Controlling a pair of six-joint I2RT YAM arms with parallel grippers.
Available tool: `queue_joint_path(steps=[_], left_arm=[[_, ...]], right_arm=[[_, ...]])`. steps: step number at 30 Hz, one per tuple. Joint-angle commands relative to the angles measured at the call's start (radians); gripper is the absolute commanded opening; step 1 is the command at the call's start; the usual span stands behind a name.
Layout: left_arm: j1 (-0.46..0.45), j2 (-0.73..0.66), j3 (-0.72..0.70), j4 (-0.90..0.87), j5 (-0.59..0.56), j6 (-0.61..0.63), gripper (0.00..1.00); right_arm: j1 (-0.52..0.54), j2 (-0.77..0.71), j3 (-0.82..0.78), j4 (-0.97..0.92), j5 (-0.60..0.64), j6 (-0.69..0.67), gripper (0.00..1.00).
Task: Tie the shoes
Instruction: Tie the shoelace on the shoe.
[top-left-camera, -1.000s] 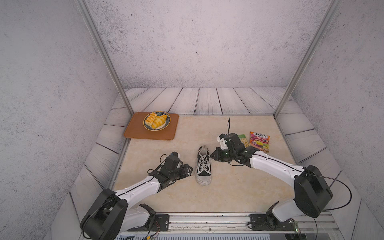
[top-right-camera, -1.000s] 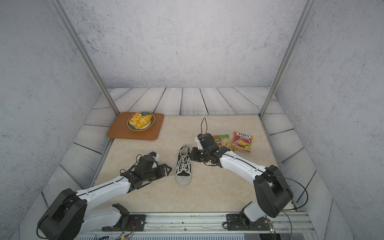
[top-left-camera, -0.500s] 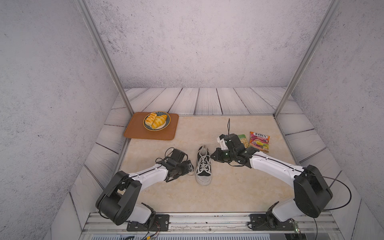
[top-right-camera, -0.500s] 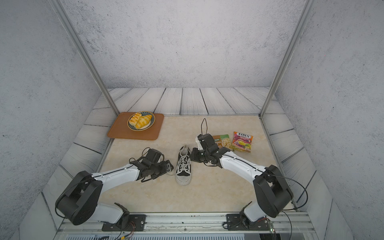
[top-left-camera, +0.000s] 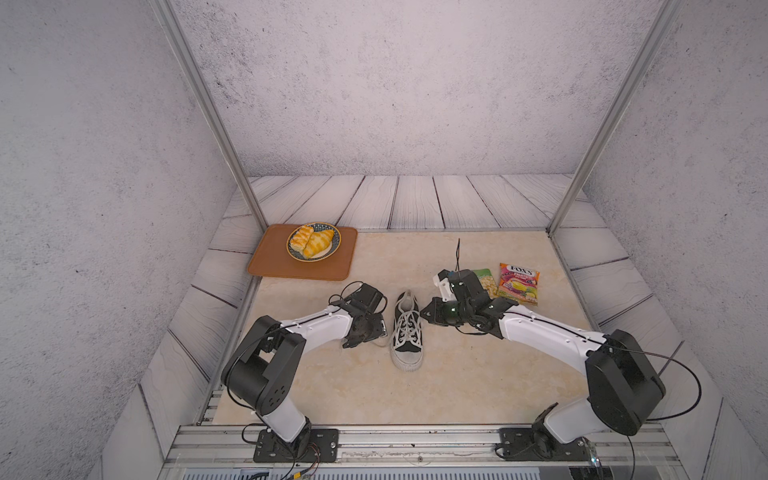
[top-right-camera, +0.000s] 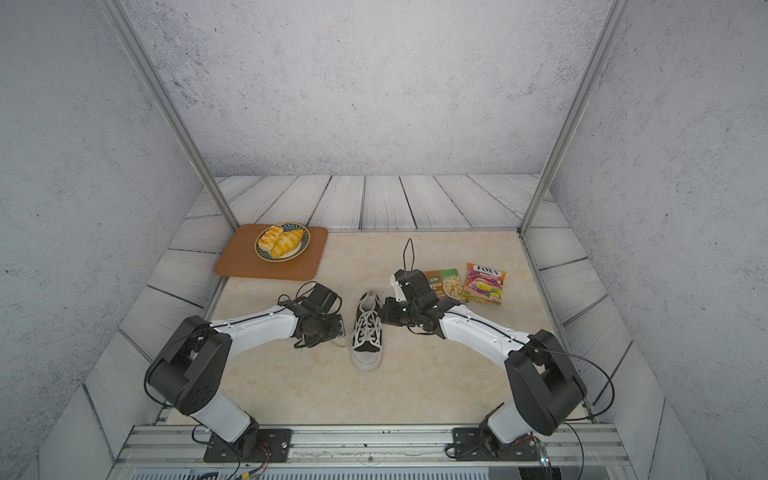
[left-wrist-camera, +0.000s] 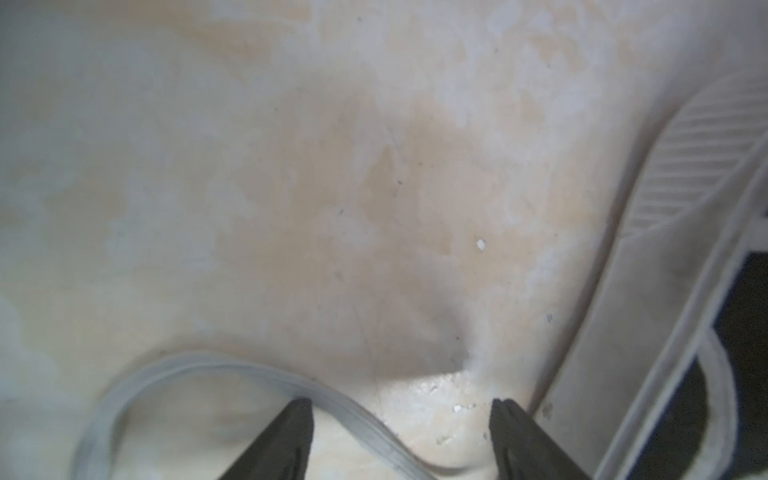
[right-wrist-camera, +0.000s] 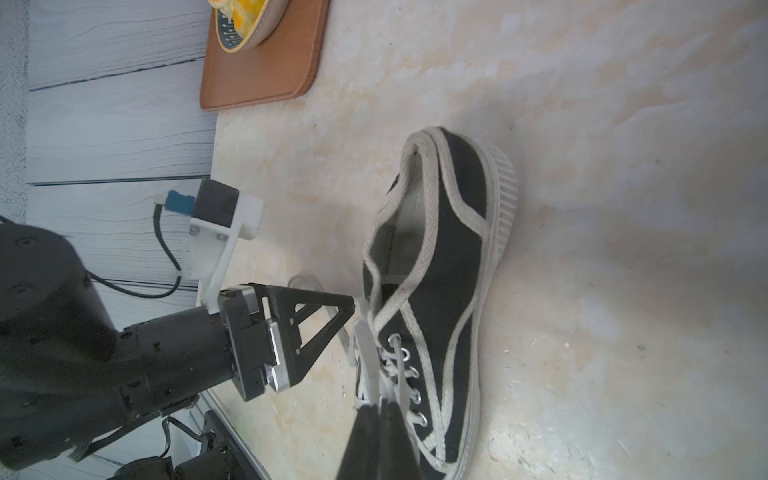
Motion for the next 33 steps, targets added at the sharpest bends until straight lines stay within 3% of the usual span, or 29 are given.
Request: queue_joint_path(steps=[1, 6, 16, 33], left_arm=[[0.0, 0.083, -0.024, -0.095, -0.038, 0.009, 0.6], [0.0, 0.138, 0.009, -0.116, -0.037, 0.019, 0.36], [0.0, 0.125, 0.016, -0.126, -0.066, 0.033, 0.0], [0.049, -0.3, 0.051, -0.266, -0.141, 0.146, 0.0]], right_arm=[[-0.003, -0.052, -0.023, 0.04, -0.028, -0.01, 0.0], [-0.005, -0.072, -0.049, 0.061, -0.033, -0.012, 0.0], [-0.019, -0.106, -0.067, 0.052, -0.033, -0.029, 0.0], [-0.051, -0.161, -0.076, -0.04, -0.006, -0.073, 0.0]])
